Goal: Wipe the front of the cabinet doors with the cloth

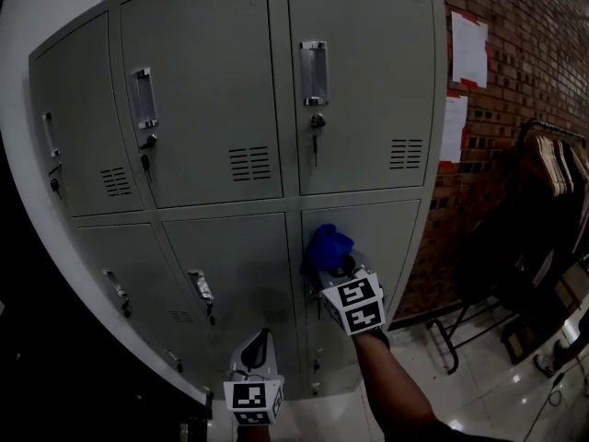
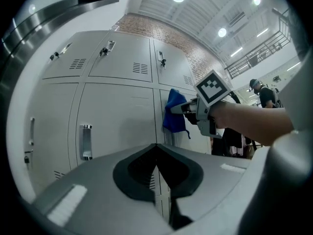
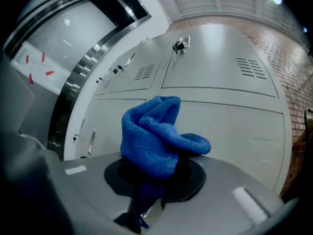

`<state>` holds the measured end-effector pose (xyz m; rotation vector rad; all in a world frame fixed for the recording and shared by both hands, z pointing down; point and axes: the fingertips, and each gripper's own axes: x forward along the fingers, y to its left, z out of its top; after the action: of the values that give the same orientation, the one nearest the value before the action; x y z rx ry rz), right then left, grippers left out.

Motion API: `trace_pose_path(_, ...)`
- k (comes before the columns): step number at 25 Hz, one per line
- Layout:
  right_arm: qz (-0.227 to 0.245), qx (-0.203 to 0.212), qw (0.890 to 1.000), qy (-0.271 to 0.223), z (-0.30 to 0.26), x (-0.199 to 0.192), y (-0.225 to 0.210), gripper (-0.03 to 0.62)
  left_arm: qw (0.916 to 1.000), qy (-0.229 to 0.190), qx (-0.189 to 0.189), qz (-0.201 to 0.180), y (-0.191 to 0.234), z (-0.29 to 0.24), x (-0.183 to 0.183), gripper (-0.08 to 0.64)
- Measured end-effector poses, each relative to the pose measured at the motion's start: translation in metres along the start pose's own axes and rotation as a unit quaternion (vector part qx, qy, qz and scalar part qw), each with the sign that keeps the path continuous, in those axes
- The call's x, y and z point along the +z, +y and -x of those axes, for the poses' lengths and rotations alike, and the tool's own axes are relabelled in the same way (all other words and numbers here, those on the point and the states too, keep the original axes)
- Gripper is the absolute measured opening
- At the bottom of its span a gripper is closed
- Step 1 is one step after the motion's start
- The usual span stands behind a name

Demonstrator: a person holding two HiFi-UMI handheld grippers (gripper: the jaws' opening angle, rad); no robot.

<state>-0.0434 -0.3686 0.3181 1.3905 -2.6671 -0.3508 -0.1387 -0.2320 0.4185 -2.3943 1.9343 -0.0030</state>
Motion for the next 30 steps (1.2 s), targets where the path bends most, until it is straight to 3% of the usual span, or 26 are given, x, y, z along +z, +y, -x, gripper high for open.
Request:
trace_pose_path(7, 0.011, -0.020, 1.000, 0.002, -0.001, -0.004, -0.007, 0.081, 1.0000, -0.005, 0.003, 0.000, 0.004, 0.000, 0.004, 0.014)
trace_pose_path(30, -0.022, -0.097, 0.995, 0.015, 0.060, -0.045, -0.134, 0.080, 1.0000, 0.006, -0.007, 0.003, -0.009, -0.012, -0.006, 0.014)
